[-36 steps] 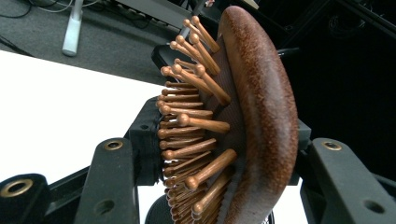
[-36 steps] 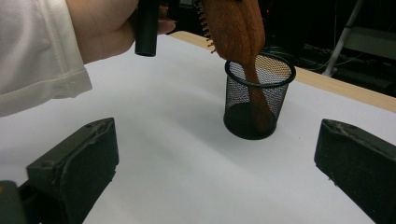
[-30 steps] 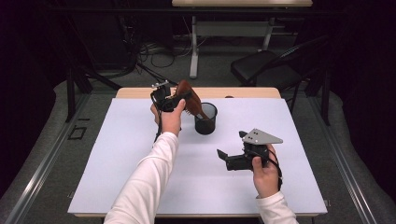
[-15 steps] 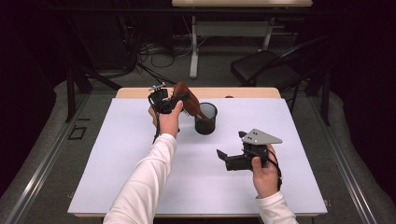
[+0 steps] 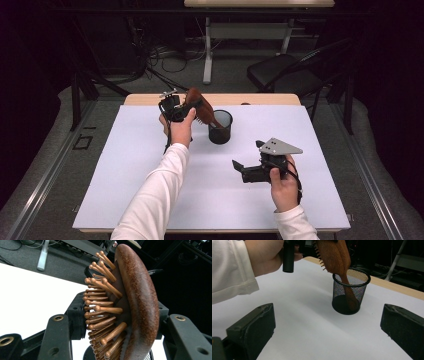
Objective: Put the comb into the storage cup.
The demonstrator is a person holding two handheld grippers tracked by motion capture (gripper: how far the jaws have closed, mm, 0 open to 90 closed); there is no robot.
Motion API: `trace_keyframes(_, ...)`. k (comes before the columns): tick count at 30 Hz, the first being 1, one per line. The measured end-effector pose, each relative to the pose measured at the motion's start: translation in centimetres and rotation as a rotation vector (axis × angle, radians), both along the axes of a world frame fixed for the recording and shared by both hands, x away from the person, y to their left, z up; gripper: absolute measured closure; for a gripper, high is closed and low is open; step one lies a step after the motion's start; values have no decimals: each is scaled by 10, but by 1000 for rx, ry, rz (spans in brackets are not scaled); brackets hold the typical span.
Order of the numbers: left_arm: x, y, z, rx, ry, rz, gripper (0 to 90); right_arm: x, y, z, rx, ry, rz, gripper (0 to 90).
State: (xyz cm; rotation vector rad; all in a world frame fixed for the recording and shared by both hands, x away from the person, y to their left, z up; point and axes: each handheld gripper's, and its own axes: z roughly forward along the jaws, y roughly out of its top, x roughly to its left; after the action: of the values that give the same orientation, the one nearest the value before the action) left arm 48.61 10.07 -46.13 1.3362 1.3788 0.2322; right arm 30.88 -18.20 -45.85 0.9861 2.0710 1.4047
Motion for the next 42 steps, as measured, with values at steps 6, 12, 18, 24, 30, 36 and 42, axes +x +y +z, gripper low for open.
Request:
trace_keyframes(6, 0, 0, 0, -2, 0, 1, 455, 0, 0, 0, -1, 1, 1, 0)
trace_keyframes(12, 0, 1, -1, -2, 3, 6, 452, 0, 0, 0, 0, 1, 1, 0)
trace_keyframes(18, 0, 1, -1, -3, 4, 6, 448, 0, 0, 0, 0, 1, 1, 0)
trace_keyframes(24, 0, 2, 0, 6, -8, 12, 418, 0, 0, 0, -2, 1, 2, 0)
trace_keyframes(30, 0, 5, 2, -10, -26, 20, 376, 0, 0, -1, -3, 2, 3, 0)
trace_keyframes(36, 0, 7, 4, -12, -37, 23, 342, 0, 1, -1, -4, 1, 3, 0)
trace_keyframes(42, -1, 8, 6, -9, -47, 27, 318, 0, 1, -1, -4, 1, 3, 0)
